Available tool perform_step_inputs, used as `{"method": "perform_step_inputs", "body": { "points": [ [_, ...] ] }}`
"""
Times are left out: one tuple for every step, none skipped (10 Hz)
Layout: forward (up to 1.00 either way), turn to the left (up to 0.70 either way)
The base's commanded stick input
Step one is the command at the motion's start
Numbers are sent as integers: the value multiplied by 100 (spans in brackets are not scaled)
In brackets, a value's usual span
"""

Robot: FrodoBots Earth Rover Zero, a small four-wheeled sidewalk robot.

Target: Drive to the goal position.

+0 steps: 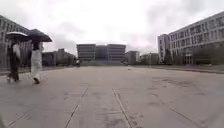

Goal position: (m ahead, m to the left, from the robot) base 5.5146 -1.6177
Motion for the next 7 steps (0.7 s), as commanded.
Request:
{"method": "perform_step_inputs", "body": {
  "points": [
    [70,2],
    [70,2],
    [70,2],
    [70,2],
    [70,2],
    [70,2],
    [70,2]
  ]
}}
